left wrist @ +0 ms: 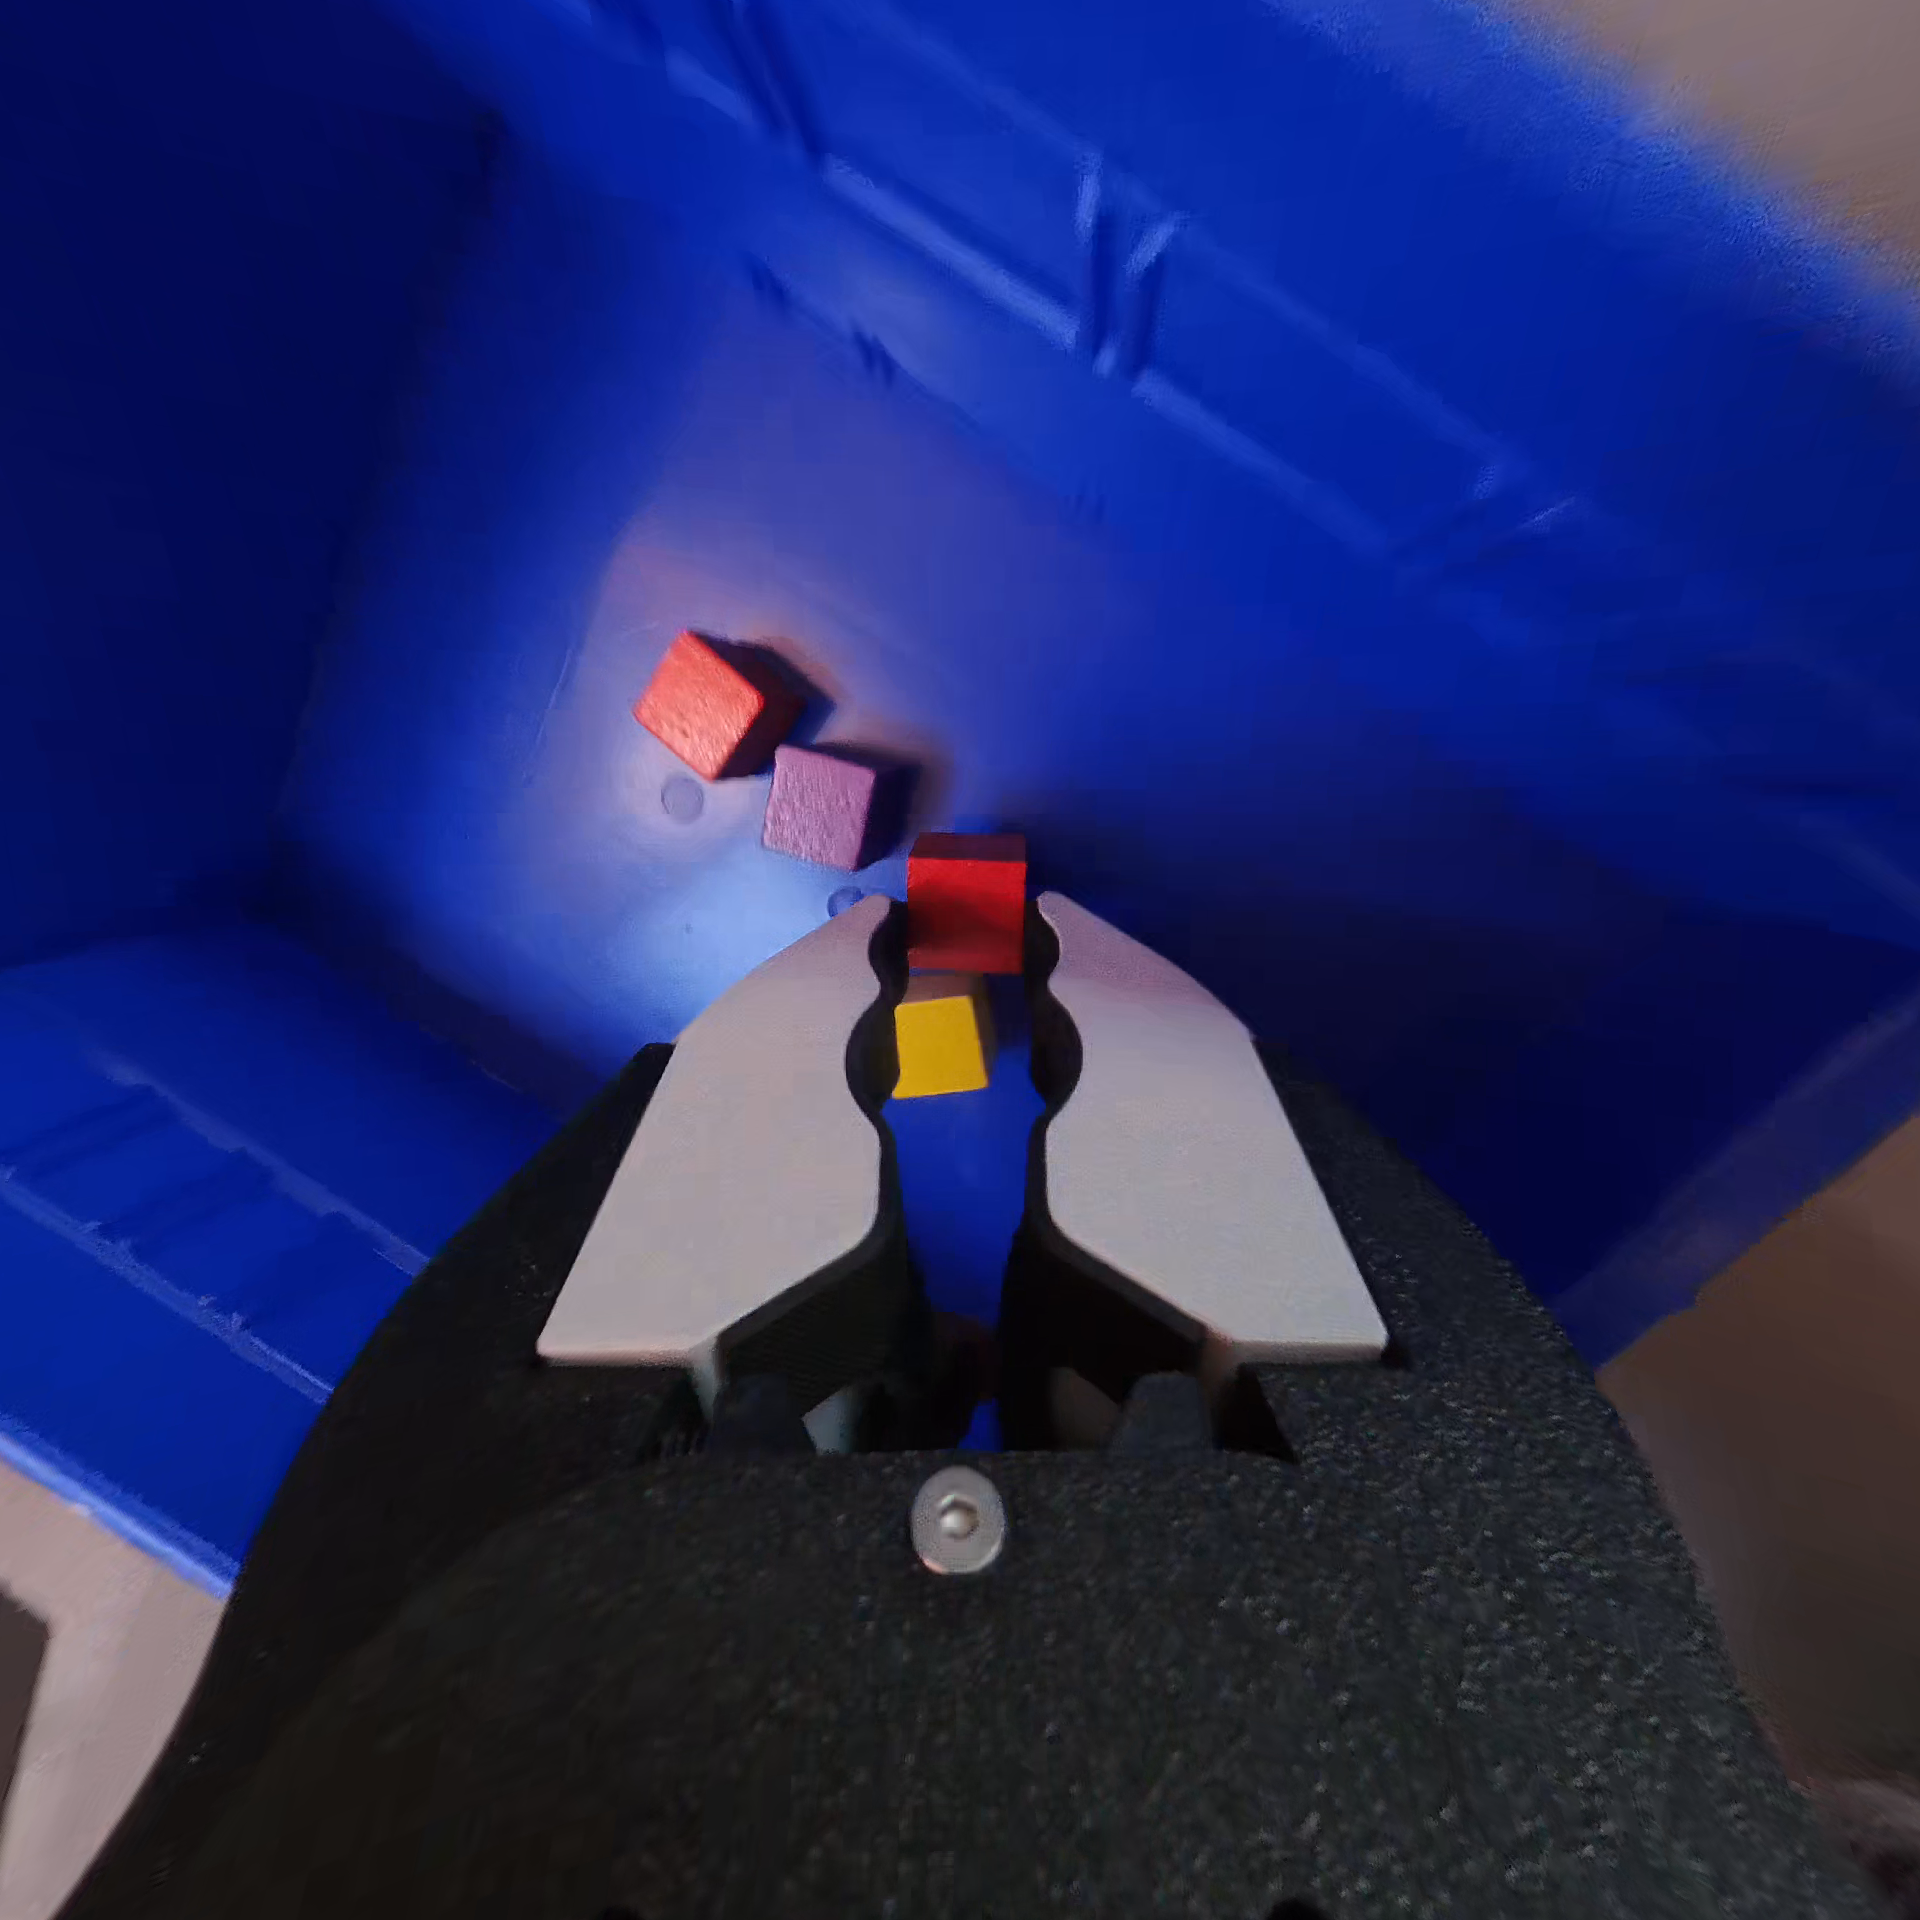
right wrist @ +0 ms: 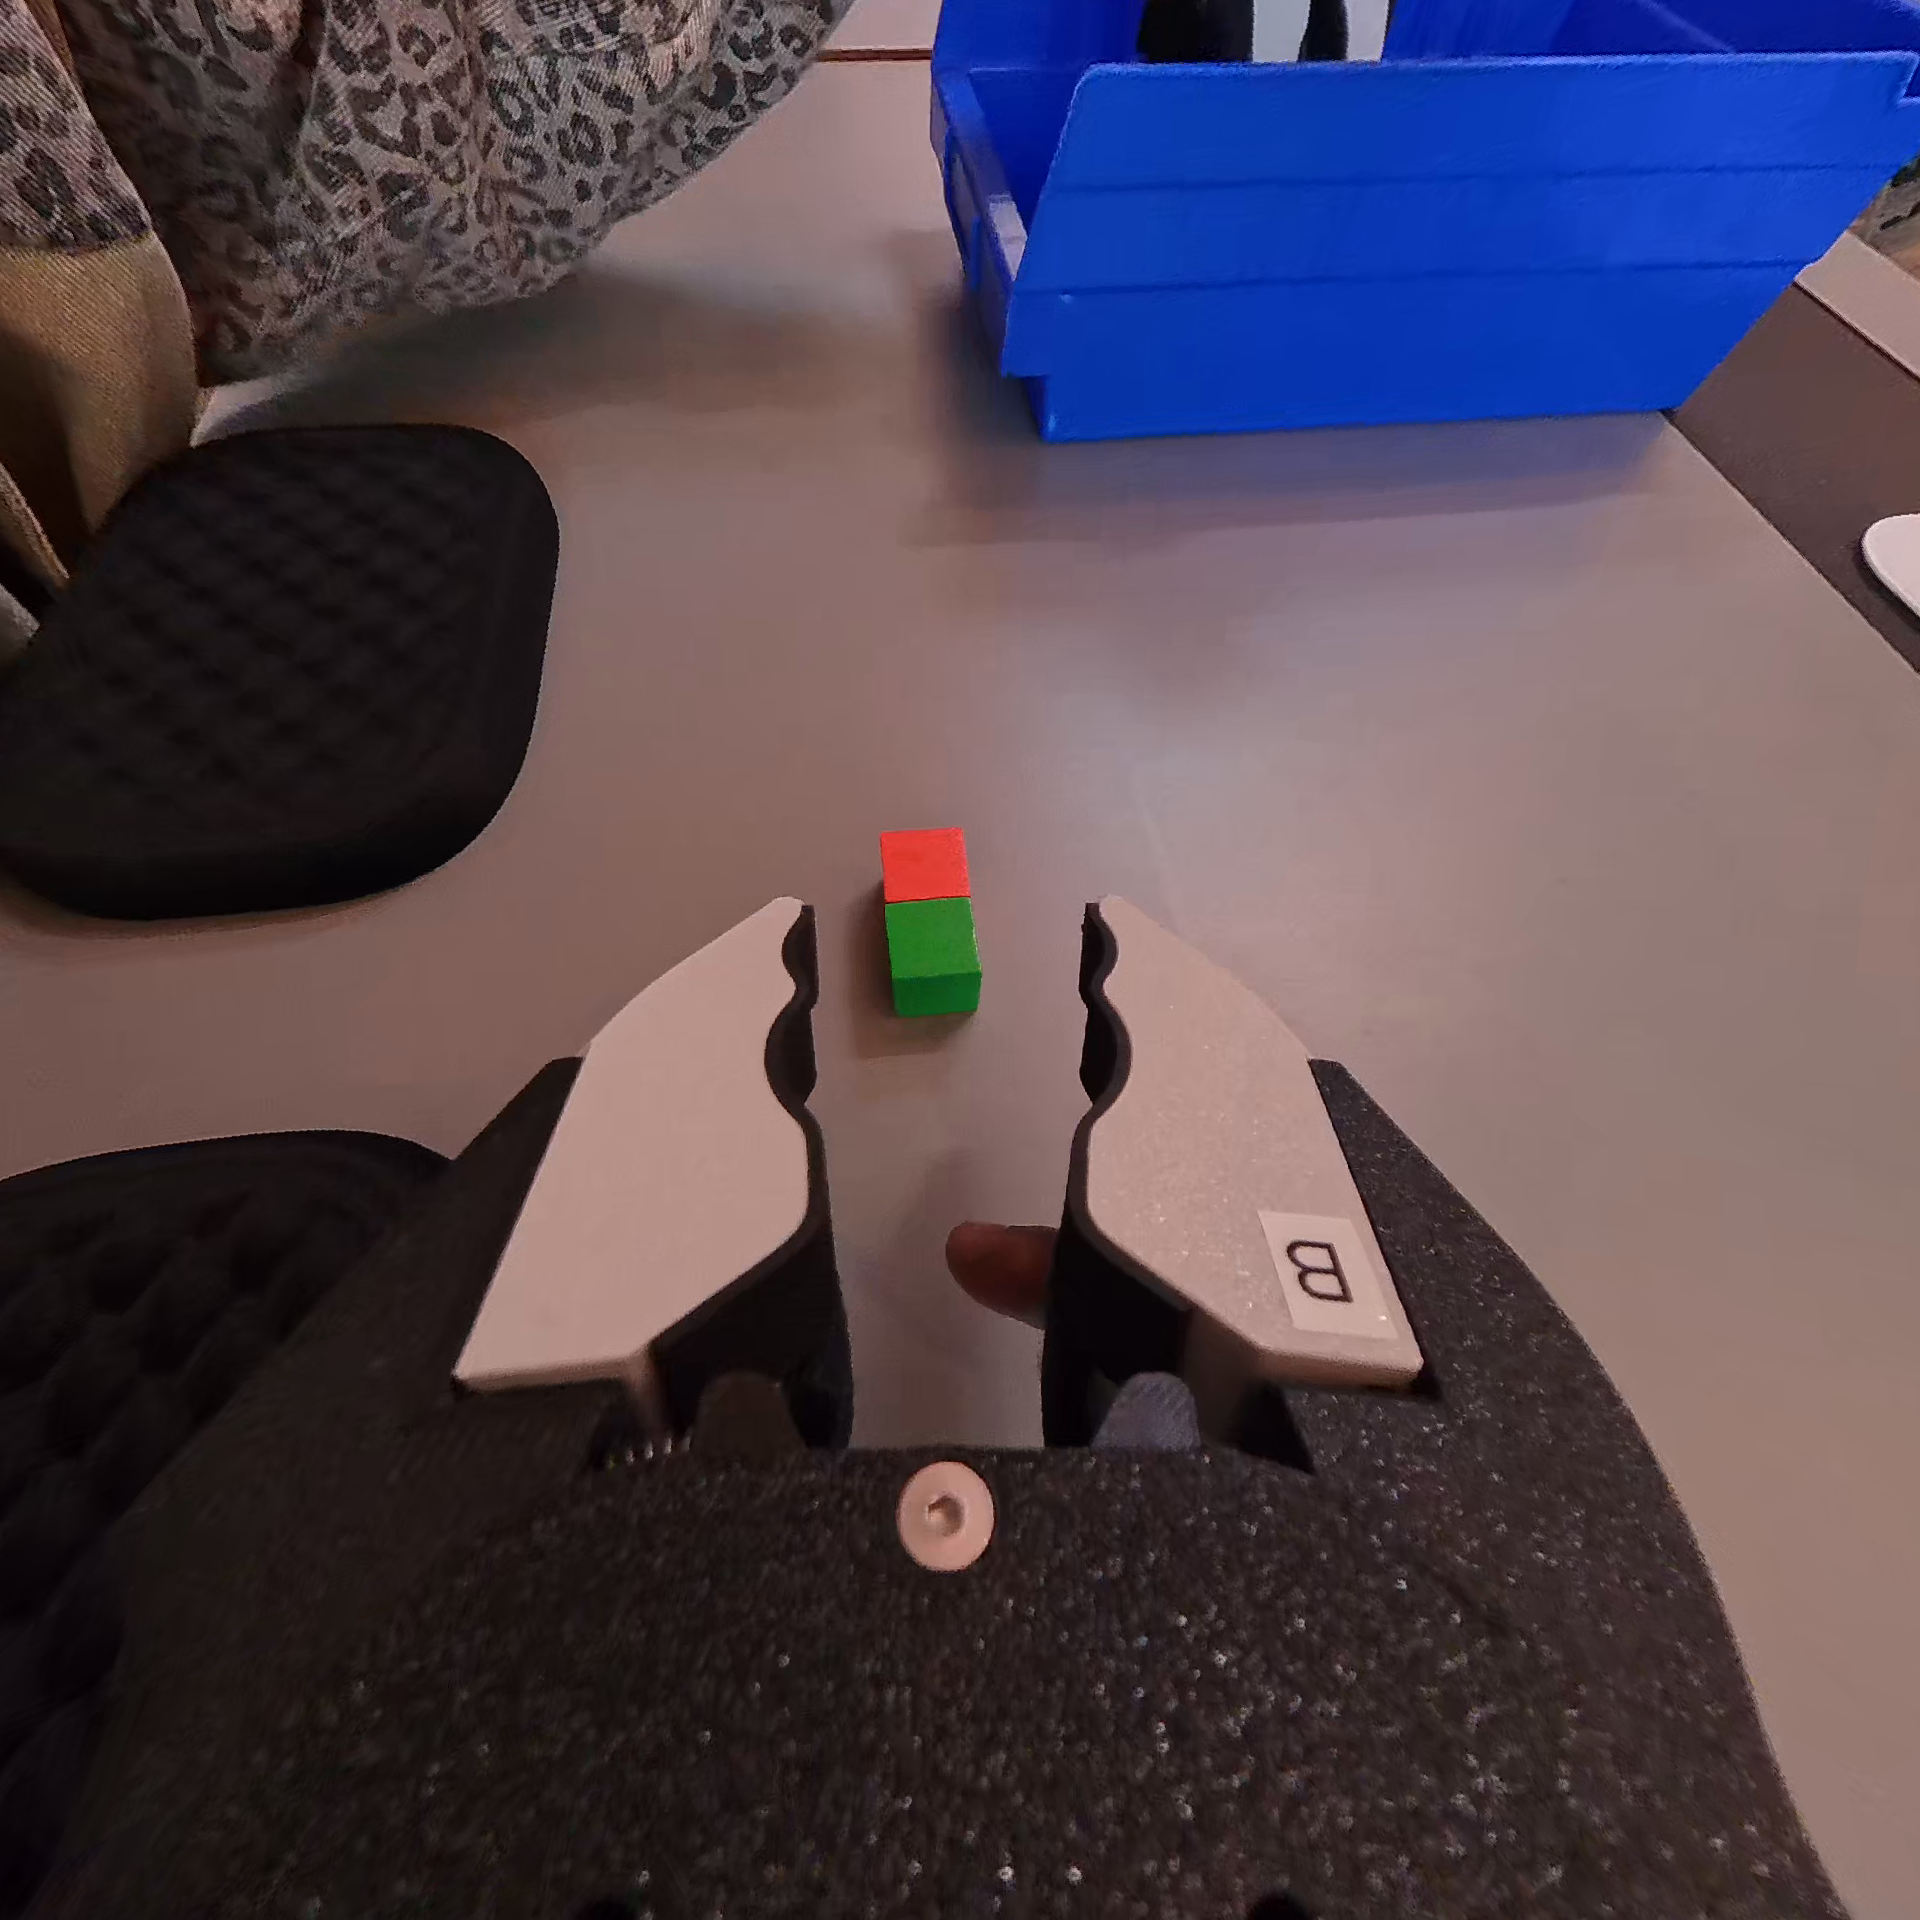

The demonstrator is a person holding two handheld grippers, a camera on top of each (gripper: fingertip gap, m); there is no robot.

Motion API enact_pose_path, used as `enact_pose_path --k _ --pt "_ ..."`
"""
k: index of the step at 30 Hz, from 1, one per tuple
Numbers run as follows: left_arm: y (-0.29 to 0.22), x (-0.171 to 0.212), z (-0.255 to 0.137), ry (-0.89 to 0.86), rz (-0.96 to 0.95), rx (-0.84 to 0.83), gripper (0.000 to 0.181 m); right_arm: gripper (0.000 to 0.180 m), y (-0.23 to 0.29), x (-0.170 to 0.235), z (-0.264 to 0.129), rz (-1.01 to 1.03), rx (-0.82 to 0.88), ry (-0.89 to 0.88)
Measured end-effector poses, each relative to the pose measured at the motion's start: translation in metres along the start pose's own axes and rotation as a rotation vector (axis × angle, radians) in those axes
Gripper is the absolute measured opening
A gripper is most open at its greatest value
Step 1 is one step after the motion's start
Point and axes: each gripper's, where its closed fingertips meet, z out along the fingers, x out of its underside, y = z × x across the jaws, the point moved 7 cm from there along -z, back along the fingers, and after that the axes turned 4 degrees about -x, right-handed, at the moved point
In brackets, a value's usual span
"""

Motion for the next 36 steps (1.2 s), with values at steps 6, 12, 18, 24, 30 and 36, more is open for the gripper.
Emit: enact_pose_path --k 6,12,18,24,30,36 --pt "-0.046 -0.026 -0.088 -0.678 -0.098 0.078 0.020 0.046 0.002 -0.011 -0.002 0.000 -0.009 -0.082" --pt "-0.155 -0.064 -0.149 -1.192 -0.121 0.331 0.020 0.047 0.008 -0.044 -0.008 0.024 -0.049 -0.300" --pt "-0.231 -0.094 -0.147 -1.327 -0.193 0.560 0.020 0.044 0.025 -0.099 -0.021 0.078 -0.112 -0.594" --pt "-0.244 -0.104 -0.141 -1.355 -0.229 0.636 0.020 0.039 0.035 -0.111 -0.021 0.151 -0.223 -0.654" --pt "-0.246 -0.101 -0.142 -1.346 -0.198 0.622 0.020 0.023 0.033 -0.114 -0.021 0.171 -0.239 -0.682" --pt "-0.250 -0.100 -0.126 -1.207 -0.172 0.563 0.029 0.020 0.031 -0.109 -0.022 0.109 -0.197 -0.578"
